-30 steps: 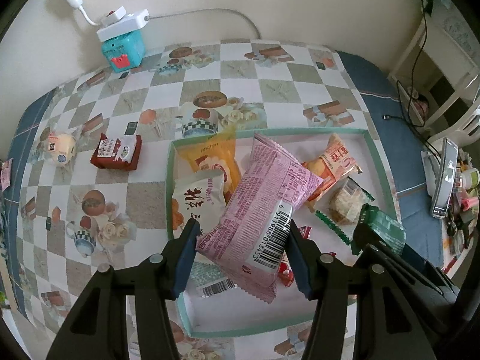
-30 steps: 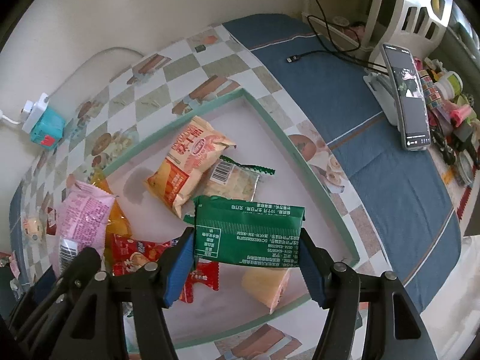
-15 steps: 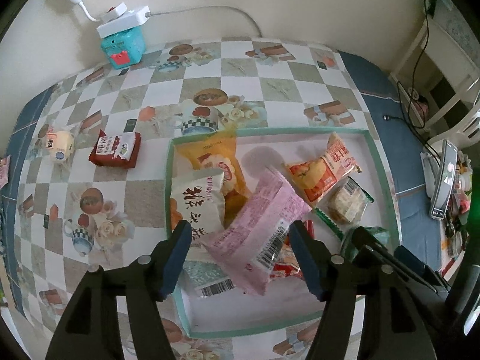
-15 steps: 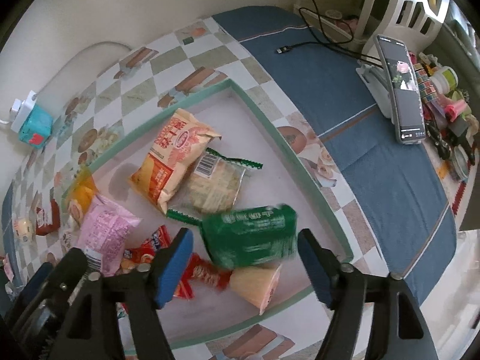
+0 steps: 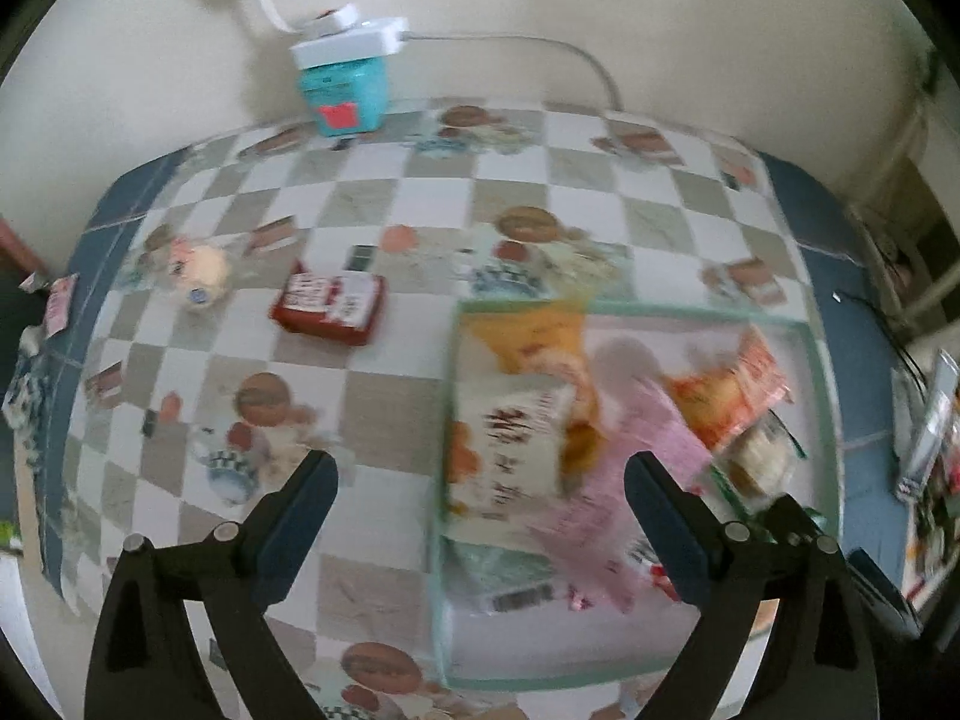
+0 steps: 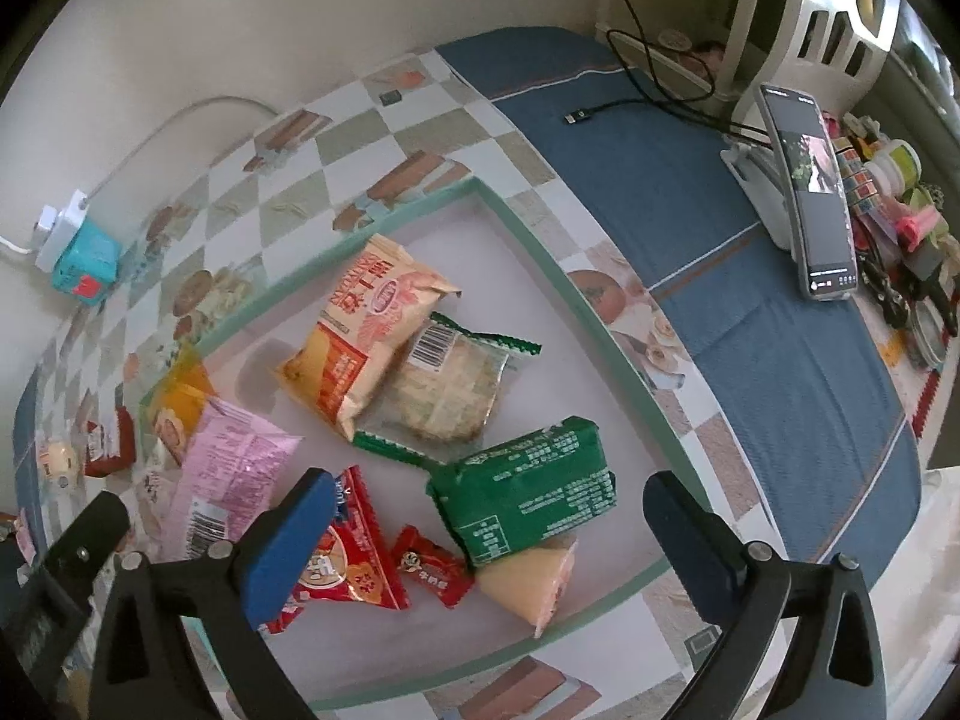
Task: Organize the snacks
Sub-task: 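Open both grippers to drop the green box and pink bag in the tray, then move both tools back toward the remaining snacks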
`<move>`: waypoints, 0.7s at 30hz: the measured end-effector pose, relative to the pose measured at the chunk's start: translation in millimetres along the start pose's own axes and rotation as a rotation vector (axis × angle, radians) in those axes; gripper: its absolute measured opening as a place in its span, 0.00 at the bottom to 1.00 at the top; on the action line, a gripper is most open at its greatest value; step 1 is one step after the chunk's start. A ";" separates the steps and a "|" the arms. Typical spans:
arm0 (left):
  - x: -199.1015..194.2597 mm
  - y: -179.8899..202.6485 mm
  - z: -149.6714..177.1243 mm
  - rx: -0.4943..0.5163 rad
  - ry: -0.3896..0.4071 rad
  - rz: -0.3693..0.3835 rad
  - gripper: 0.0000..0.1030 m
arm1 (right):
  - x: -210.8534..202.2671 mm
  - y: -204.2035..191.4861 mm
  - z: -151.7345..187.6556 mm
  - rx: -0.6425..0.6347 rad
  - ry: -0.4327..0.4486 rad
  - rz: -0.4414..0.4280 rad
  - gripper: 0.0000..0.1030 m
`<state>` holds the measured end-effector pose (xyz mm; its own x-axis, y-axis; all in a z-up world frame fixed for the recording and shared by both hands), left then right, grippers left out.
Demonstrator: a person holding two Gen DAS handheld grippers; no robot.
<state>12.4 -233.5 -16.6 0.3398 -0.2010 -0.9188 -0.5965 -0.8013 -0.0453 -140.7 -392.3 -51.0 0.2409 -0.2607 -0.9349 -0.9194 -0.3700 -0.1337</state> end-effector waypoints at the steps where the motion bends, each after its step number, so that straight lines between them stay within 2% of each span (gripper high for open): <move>1: 0.8 -4.1 -0.2 -0.012 0.001 -0.011 0.94 | 0.4 -0.8 0.4 -0.003 -0.001 0.002 1.00; 13: 10.0 -30.6 -0.6 -0.085 -0.039 -0.041 0.94 | 2.1 -4.0 3.4 -0.017 -0.012 0.012 1.00; 17: 13.4 -38.6 -0.8 -0.100 -0.059 -0.032 0.94 | -7.9 -9.5 4.7 -0.015 -0.003 -0.037 1.00; 21: 13.0 -64.8 -4.2 -0.151 -0.053 -0.074 0.94 | -24.1 -32.0 10.2 -0.066 0.039 -0.066 1.00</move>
<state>58.6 -186.5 -24.0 0.3373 -0.1111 -0.9348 -0.4543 -0.8890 -0.0582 -120.3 -365.1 -27.5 0.3136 -0.2680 -0.9110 -0.8787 -0.4455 -0.1714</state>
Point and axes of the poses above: each gripper's, at about its wrist camera, not at the fingertips, and x roughly the way its jaws point, y to its right, z to its underside, the point moved 3 cm from there along x, roughly the way its jaws point, and after that the axes turned 6 degrees about x, right-handed, at the moved point
